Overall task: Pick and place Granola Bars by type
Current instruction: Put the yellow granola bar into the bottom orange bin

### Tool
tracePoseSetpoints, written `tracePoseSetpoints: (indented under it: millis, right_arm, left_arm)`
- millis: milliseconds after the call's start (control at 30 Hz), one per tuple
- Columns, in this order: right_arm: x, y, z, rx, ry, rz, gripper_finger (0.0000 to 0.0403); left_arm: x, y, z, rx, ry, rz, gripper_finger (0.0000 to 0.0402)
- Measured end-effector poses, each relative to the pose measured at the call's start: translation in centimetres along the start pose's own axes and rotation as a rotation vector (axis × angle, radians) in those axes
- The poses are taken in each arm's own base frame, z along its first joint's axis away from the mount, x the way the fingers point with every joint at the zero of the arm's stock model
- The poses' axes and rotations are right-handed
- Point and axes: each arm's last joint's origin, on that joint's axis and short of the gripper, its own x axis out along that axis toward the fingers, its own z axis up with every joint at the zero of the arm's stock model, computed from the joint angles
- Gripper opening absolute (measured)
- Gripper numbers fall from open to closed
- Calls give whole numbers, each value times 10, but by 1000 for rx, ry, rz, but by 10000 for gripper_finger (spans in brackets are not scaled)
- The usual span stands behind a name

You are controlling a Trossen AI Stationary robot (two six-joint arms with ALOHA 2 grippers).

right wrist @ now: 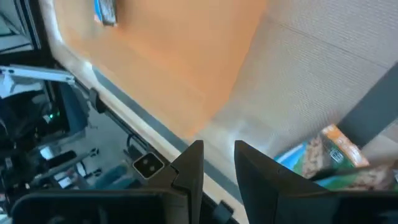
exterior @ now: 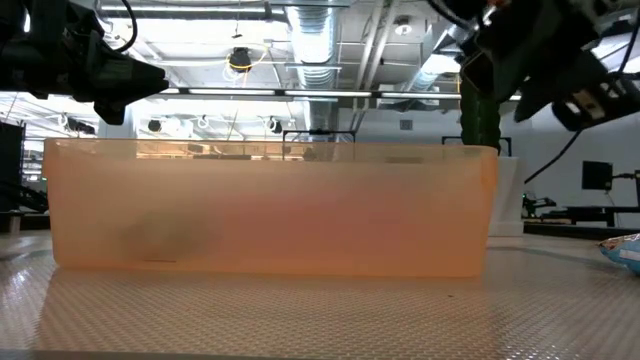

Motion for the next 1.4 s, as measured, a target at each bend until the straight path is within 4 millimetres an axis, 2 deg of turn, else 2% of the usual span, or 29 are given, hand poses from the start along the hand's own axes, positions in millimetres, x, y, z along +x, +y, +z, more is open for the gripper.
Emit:
tracePoseSetpoints:
  millis: [133, 433, 1100, 1400]
  right_arm:
    - [5, -2, 7, 24, -13, -23, 82]
    - [3, -5, 16, 42, -36, -43, 82]
    - [3, -16, 12, 64, 26, -153, 82]
    - [-5, -18, 5, 73, 71, -179, 82]
  left_arm:
    - [0, 0, 0, 0, 0, 1, 105]
    - [0, 0, 0, 0, 0, 0, 105]
    - [0, 0, 0, 0, 0, 0, 105]
    - [0, 0, 0, 0, 0, 0, 105]
